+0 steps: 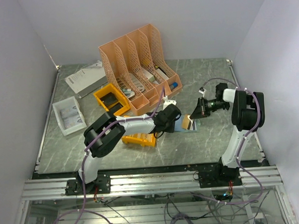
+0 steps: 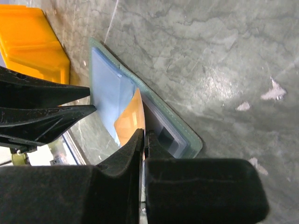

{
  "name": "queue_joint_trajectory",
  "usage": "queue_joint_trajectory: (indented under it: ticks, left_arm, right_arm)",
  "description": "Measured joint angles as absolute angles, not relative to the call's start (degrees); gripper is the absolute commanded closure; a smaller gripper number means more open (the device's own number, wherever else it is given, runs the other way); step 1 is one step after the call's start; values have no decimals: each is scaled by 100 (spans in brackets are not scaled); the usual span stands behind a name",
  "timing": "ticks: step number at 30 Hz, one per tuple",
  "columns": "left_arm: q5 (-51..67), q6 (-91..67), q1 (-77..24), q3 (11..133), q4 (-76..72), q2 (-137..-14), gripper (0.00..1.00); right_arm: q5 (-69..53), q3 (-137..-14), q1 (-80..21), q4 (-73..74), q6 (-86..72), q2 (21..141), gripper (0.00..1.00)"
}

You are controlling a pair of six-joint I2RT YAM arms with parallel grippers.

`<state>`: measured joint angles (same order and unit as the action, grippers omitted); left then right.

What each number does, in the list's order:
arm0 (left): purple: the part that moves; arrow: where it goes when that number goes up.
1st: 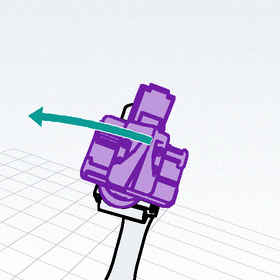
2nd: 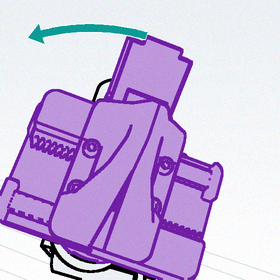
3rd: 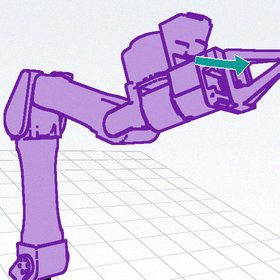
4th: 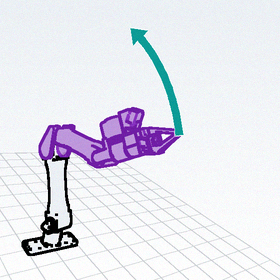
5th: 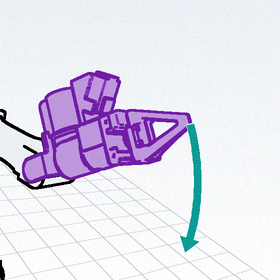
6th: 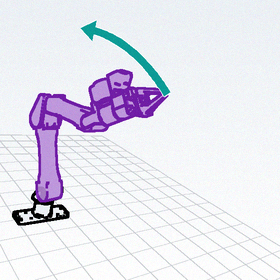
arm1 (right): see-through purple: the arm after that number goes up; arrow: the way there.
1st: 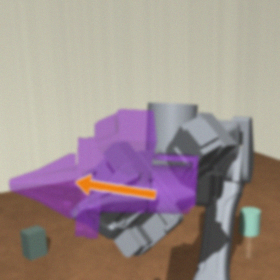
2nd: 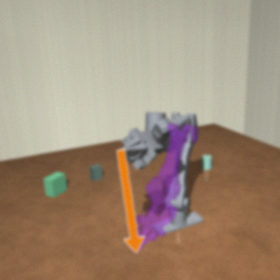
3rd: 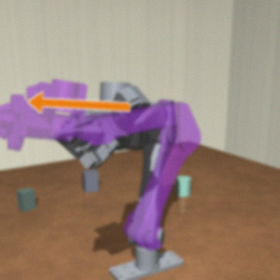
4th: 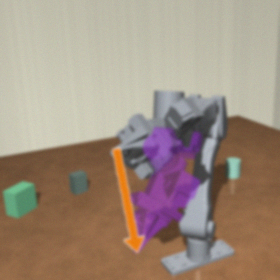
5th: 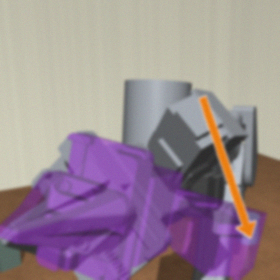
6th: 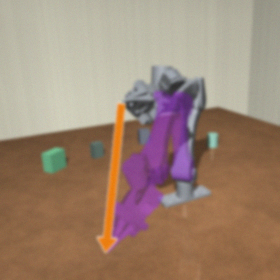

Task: Put the credit cards into the card holder
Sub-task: Insert the credit card into the card holder.

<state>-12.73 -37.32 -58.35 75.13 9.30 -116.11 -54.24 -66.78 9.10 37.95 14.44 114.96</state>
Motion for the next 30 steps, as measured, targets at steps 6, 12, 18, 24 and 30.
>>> queue_joint_trajectory:
  ticks: [6,12,18,24,30]
  left_arm:
    - [-1275,-3684,-5835,7564,967,-11640,60]
    - [-1280,-3656,-5835,7631,1035,-11675,60]
    - [-1282,-3636,-5833,7658,1066,-11688,60]
    - [-1282,-3614,-5826,7714,1135,-11712,60]
    - [-1282,-3594,-5822,7747,1177,-11730,60]
  right_arm:
    - [-5325,-6938,683,4060,1616,11679,100]
    - [-5258,-7039,526,4219,1806,11695,100]
    - [-5266,-7168,517,4464,2025,11810,100]
    - [-5323,-7369,502,4744,2169,11996,100]
    - [-5306,-7535,392,4886,2191,12097,100]
